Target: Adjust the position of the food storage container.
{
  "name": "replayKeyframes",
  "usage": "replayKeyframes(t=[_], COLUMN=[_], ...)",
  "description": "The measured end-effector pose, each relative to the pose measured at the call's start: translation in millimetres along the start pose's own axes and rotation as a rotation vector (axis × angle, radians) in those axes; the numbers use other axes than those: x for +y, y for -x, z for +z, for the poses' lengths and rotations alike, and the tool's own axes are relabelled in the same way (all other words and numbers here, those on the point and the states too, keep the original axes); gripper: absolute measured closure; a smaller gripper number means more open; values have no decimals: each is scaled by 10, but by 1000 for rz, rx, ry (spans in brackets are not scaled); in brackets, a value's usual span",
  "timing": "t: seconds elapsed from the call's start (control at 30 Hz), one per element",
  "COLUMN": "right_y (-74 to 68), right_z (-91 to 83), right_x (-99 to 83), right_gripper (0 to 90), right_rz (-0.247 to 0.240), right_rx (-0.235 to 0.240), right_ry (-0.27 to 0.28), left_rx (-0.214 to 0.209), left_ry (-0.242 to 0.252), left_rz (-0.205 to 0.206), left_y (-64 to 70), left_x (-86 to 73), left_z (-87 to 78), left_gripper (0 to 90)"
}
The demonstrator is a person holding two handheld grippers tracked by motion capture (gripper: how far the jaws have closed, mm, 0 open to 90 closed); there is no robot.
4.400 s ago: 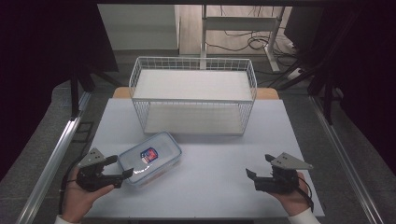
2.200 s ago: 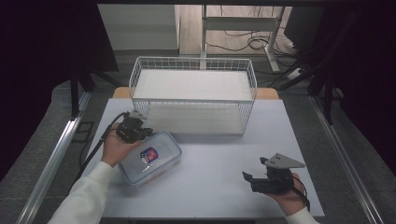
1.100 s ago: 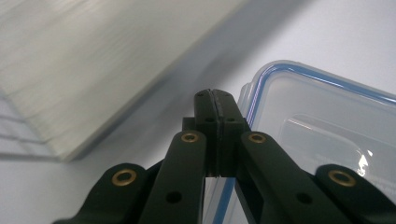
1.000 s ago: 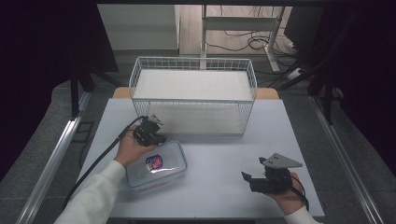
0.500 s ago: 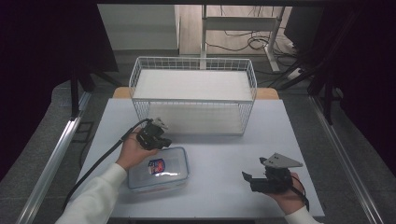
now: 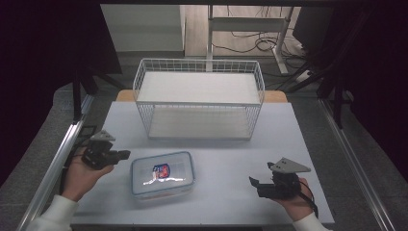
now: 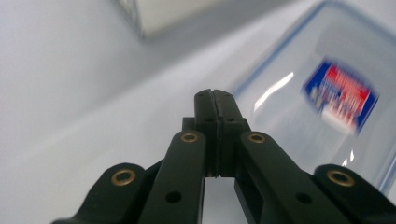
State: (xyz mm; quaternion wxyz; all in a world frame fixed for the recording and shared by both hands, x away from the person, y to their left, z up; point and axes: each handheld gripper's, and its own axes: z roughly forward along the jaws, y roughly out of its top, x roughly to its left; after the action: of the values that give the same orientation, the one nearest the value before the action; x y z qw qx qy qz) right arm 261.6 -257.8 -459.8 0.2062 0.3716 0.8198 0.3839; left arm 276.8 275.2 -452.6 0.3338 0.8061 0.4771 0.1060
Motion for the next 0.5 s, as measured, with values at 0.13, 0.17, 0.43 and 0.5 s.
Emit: replayKeyframes(t=[0.13, 0.17, 0.43, 0.5], right_y=[-13, -17, -18, -17], right_z=[9, 12, 12, 6], right_x=[5, 6, 8, 9], right_gripper=[170, 170, 170, 170], right_rz=[-5, -6, -5, -4], right_rx=[-1, -1, -11, -12], right_ry=[-4, -5, -5, -2], left_rx=[0, -2, -59, -66], left_ry=[-21, -23, -82, -88], left_rz=[-43, -51, -84, -84], left_y=[-27, -34, 19, 25], left_x=[-203, -241, -479, -485], left_z=[0, 0, 120, 148], left_gripper=[900, 900, 900, 900])
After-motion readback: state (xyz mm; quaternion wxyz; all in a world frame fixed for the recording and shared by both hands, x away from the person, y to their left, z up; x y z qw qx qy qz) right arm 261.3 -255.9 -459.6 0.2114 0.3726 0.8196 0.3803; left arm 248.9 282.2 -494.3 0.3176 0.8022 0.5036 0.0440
